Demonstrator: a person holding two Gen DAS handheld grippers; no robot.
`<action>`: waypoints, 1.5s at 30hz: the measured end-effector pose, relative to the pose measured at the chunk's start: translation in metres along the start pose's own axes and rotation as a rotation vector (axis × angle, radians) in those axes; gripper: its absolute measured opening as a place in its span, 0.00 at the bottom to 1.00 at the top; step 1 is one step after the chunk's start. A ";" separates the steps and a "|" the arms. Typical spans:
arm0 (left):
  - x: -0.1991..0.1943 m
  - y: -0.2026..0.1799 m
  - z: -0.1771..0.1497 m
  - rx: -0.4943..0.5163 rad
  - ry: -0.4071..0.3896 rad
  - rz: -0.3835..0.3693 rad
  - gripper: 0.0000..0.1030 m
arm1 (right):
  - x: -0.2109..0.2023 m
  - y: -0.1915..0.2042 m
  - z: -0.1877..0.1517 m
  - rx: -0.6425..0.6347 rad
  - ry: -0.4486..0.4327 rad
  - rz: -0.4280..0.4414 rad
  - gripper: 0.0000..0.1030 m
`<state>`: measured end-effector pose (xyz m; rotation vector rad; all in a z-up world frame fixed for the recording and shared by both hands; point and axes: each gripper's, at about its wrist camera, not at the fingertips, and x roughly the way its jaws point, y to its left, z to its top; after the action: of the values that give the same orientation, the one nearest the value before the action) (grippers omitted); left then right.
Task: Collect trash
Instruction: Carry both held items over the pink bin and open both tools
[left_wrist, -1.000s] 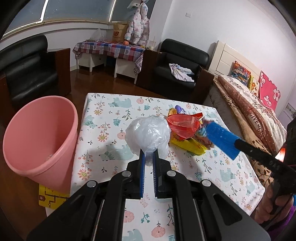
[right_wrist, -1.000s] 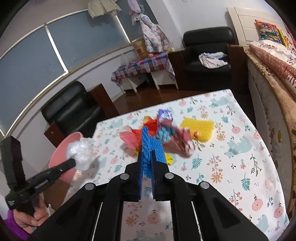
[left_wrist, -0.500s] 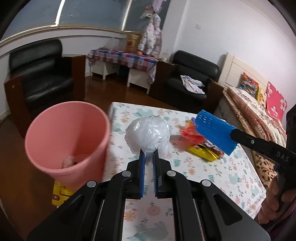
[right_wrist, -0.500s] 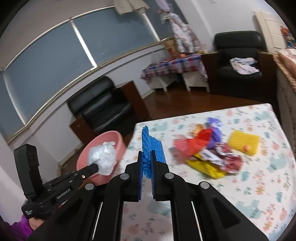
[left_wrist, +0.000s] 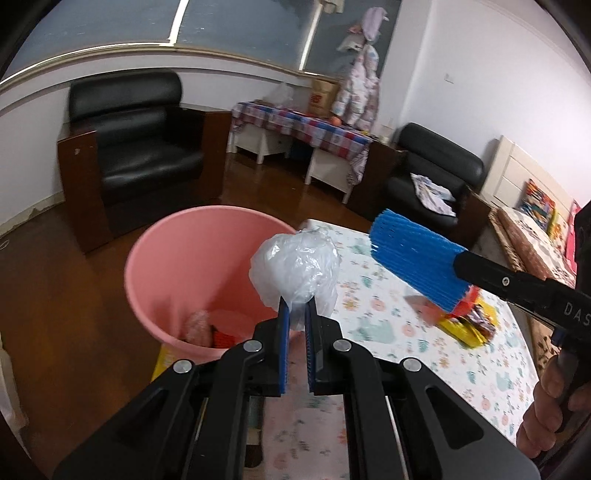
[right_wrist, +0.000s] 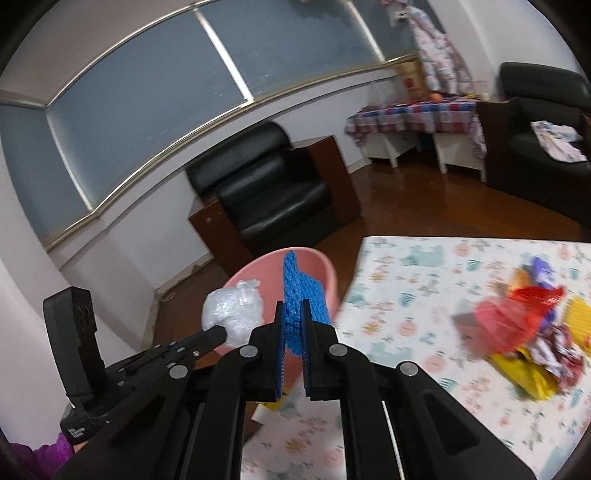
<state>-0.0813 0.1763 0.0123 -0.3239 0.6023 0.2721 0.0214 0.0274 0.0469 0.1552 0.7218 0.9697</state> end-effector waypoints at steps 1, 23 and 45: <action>0.000 0.004 0.000 -0.005 -0.002 0.013 0.07 | 0.007 0.005 0.002 -0.005 0.009 0.013 0.07; 0.026 0.043 0.004 -0.040 0.067 0.136 0.08 | 0.121 0.021 0.014 0.012 0.143 0.105 0.07; 0.029 0.037 0.006 -0.043 0.078 0.088 0.42 | 0.109 0.014 0.008 -0.016 0.113 0.078 0.43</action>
<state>-0.0683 0.2168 -0.0084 -0.3511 0.6895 0.3583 0.0557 0.1239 0.0052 0.1155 0.8166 1.0647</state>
